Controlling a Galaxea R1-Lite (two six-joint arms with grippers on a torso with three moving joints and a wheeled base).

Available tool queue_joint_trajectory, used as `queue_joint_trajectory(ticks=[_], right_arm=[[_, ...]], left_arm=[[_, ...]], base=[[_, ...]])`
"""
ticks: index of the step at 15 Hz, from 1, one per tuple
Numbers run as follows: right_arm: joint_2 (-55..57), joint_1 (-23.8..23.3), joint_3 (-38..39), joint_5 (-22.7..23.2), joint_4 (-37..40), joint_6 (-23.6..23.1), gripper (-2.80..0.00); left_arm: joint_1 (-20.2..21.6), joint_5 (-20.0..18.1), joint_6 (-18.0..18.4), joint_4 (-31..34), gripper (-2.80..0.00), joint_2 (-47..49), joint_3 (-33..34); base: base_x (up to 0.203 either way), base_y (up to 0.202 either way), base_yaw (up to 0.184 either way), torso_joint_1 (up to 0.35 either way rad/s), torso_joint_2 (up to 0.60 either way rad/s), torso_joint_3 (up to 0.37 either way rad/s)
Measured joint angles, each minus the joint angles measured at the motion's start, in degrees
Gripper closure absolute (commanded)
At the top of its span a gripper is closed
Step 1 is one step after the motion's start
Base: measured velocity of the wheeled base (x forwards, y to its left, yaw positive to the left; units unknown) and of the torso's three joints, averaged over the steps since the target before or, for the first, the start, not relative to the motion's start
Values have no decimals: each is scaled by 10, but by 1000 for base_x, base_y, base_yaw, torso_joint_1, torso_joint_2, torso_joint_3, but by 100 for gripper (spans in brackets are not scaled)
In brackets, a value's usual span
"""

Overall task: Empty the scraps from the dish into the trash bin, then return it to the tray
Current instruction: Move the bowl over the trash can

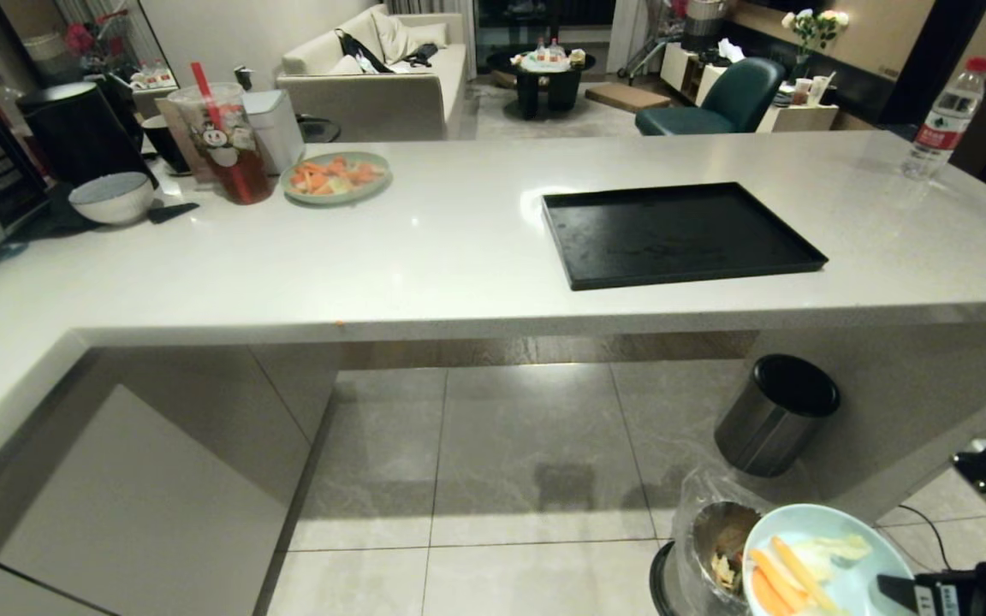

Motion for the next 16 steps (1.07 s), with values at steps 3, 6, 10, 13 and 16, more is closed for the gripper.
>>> queue_joint_trajectory(ticks=[3, 6, 10, 13, 16], right_arm=[[0, 6, -1, 0, 0, 0, 0], [-3, 10, 3, 0, 0, 0, 0], [-4, 11, 6, 0, 0, 1, 0], [-5, 11, 9, 0, 1, 2, 0], [-5, 11, 13, 0, 1, 3, 0]], left_arm=[[0, 0, 0, 0, 0, 0, 0], [0, 0, 0, 0, 0, 0, 0], [0, 0, 0, 0, 0, 0, 0], [0, 0, 0, 0, 0, 0, 0], [0, 0, 0, 0, 0, 0, 0]], base=[[0, 0, 0, -151, 519, 371], [0, 0, 0, -121, 491, 374], [0, 0, 0, -90, 462, 380], [0, 0, 0, -41, 449, 403], [0, 0, 0, -13, 426, 423]])
